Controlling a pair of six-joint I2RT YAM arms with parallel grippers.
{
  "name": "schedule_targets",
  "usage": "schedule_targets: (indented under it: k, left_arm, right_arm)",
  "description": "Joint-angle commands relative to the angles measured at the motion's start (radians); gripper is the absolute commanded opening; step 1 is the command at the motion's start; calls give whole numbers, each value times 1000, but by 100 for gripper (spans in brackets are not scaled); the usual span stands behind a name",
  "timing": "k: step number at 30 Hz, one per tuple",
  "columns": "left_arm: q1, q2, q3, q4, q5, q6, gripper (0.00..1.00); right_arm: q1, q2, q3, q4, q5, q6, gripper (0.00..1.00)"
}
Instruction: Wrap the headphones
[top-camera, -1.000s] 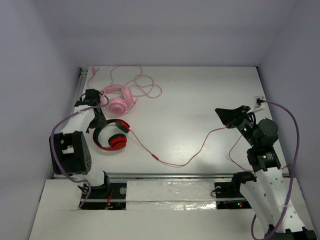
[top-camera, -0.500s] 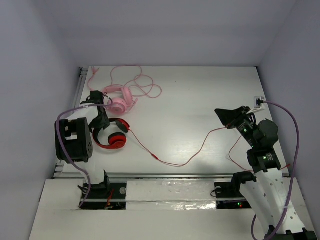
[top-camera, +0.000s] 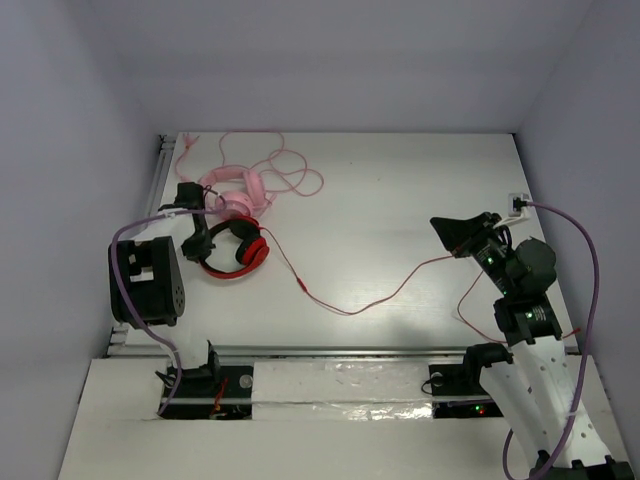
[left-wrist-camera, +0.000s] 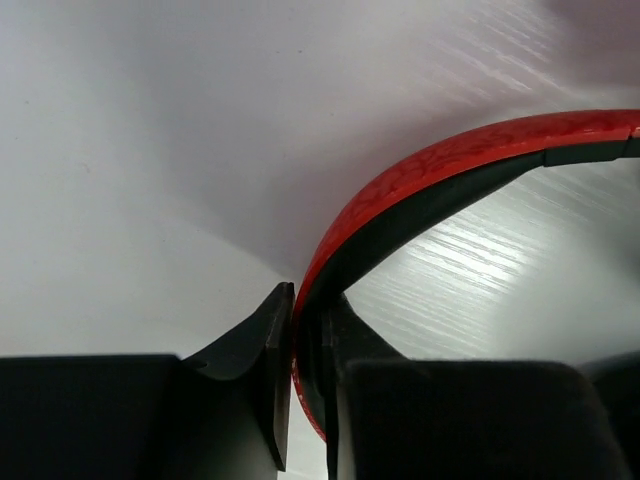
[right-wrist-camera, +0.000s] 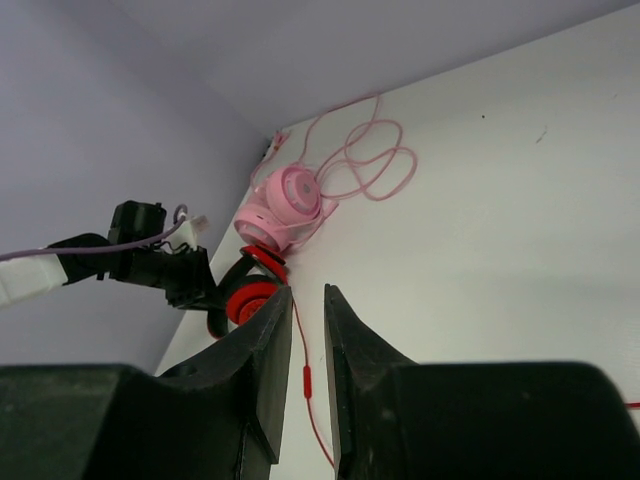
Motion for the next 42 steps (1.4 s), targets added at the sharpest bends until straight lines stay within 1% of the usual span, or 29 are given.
schedule_targets:
  k: [1, 5, 7, 9, 12, 16, 17, 18, 19, 20, 21, 22, 23, 24, 25, 26, 27, 28, 30, 31, 33, 34, 36, 37, 38, 39, 40, 41, 42]
  left_arm:
    - [-1, -11, -59, 15, 94, -17, 0]
    - [-36, -48, -50, -10, 111, -20, 0]
    - [-47, -19, -51, -7, 125, -19, 1]
    - [-59, 25, -45, -19, 116, -22, 22]
    - [-85, 87, -47, -16, 94, -25, 26]
    - [-125, 112, -42, -28, 56, -34, 26]
    - [-137, 105, -42, -28, 51, -37, 25]
    - [-137, 98, -40, -31, 45, -39, 8]
    - [-151, 73, -40, -33, 41, -40, 0]
    - [-151, 56, -39, -36, 42, -42, 0]
    - [-176, 40, -37, -41, 54, -40, 0]
    - [-185, -6, -33, -48, 94, -40, 0]
    - [-202, -37, -27, -56, 109, -42, 0]
    - [-246, -69, -21, -74, 122, -45, 0]
    - [-277, -138, -14, -89, 149, -48, 0]
    - [-310, -172, -7, -125, 166, -51, 0]
    - [-346, -201, -2, -143, 180, -58, 0]
    - [-410, -264, -2, -155, 198, -71, 0]
    - [-426, -325, -4, -166, 241, -80, 0]
    - [-426, -388, -5, -159, 293, -88, 0]
    - [-426, -436, 5, -131, 352, -95, 0]
    - [-426, -465, 13, -122, 416, -101, 0]
    - [-426, -487, 33, -73, 494, -126, 0]
    - [-426, -500, 39, -52, 558, -138, 0]
    - [-426, -508, 45, -30, 594, -163, 0]
    - [-426, -513, 49, 29, 631, -180, 0]
    - [-426, -516, 50, 60, 697, -198, 0]
    - [-426, -516, 53, 83, 728, -213, 0]
    - [-426, -513, 70, 126, 752, -247, 0]
  right_arm:
    - [5, -8, 11, 17, 23, -23, 26]
    - [5, 0, 13, 14, 23, -24, 26]
    - [5, 1, 14, 11, 24, -26, 26]
    - [5, 0, 16, 10, 27, -26, 26]
    - [5, 1, 16, 7, 33, -27, 26]
    - [5, 6, 17, 8, 40, -29, 26]
    - [5, 4, 17, 8, 40, -29, 26]
    - [5, 4, 17, 7, 41, -30, 26]
    - [5, 3, 16, 5, 43, -30, 26]
    - [5, 1, 14, 7, 41, -33, 25]
    - [5, 3, 13, 8, 37, -32, 23]
    - [5, 3, 11, 8, 34, -33, 19]
    - [5, 10, 11, 13, 29, -33, 12]
    - [5, 15, 11, 16, 0, -35, 0]
    - [5, 20, 12, 17, -20, -36, 0]
    - [5, 21, 8, 39, -44, -36, 0]
    - [5, 17, 2, 63, -101, -30, 0]
    - [5, 13, -7, 89, -126, -23, 0]
    - [5, 27, -23, 148, -198, -6, 0]
    - [5, 42, -26, 162, -218, -1, 0]
    - [32, 87, -24, 192, -252, 3, 0]
    - [43, 137, -21, 194, -255, 0, 1]
    - [68, 182, -6, 203, -259, -12, 5]
    - [97, 217, 2, 202, -259, -20, 12]
    - [111, 231, 8, 205, -256, -26, 21]
    - [126, 242, 14, 214, -262, -26, 36]
    - [141, 253, 17, 218, -266, -26, 63]
    - [167, 276, 23, 212, -269, -30, 71]
    - [181, 286, 28, 209, -269, -35, 75]
